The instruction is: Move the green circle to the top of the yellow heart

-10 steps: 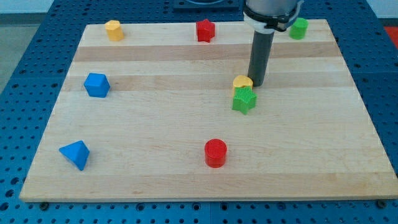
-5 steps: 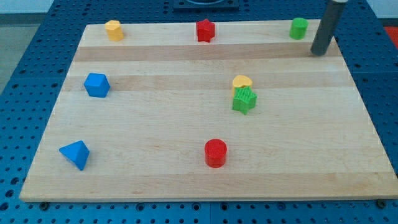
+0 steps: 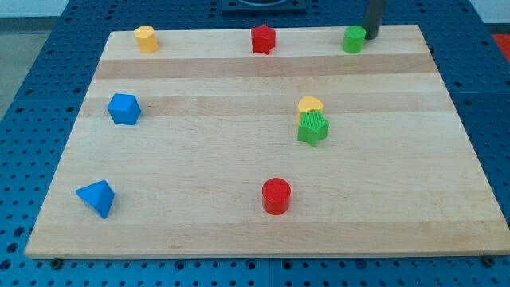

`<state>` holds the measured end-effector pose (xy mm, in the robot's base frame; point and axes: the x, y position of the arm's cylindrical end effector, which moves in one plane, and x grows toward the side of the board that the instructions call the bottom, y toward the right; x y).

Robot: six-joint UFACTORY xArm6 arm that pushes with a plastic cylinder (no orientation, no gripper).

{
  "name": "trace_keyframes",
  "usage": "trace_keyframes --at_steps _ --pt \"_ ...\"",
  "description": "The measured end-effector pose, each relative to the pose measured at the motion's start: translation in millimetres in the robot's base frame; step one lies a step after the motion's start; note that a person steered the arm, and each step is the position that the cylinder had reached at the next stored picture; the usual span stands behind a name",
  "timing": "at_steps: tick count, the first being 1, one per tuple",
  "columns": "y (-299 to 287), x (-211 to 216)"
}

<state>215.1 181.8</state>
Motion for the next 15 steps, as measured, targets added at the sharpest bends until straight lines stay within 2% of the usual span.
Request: trace_keyframes --at_steps 2,7,9,11,15 --pt "-39.1 10.8" --pt "-104.0 99.3" --pt "-119.4 98.3" --pt "-159.8 98.6" --pt "-141.5 131.8"
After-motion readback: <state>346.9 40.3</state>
